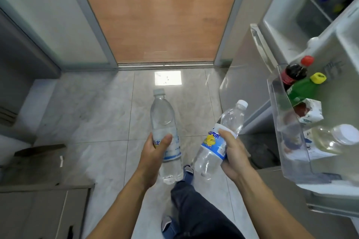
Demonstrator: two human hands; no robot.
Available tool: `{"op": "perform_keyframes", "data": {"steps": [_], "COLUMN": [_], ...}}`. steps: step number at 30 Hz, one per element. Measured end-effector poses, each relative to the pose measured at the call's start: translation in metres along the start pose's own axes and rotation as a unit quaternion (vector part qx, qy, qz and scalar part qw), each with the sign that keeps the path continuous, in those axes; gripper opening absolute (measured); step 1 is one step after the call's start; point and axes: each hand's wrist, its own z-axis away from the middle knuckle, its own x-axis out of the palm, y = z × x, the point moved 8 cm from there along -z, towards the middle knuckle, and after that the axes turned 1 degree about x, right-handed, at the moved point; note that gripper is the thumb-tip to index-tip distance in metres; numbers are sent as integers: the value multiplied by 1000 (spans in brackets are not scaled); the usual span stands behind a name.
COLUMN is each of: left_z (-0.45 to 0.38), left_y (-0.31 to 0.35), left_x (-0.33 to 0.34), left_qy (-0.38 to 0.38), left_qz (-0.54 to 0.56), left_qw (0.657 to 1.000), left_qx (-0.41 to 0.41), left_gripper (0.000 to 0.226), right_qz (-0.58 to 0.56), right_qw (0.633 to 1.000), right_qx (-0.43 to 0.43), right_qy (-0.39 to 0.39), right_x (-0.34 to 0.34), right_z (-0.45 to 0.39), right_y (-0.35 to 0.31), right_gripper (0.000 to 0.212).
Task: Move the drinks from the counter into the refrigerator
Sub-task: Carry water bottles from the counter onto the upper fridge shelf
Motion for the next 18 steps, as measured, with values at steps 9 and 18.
{"op": "perform_keyframes", "data": {"steps": [9, 18], "left_z": [-133, -250], "left_y": [89, 142], "left_x": [31, 100], "left_qy": [-23, -99], "left_qz": [-50, -96], "left_qw": [998, 990], "left_qx": [6, -9], "left_gripper": [60, 49], "right_qz": [-82, 0], "right_qw": [995, 998], "right_qx": [38, -59], "right_qy": [-37, 6], "right_x": [67, 95], "right_z": [-107, -187], "right_y": [-66, -144], "right_gripper": [46, 42]}}
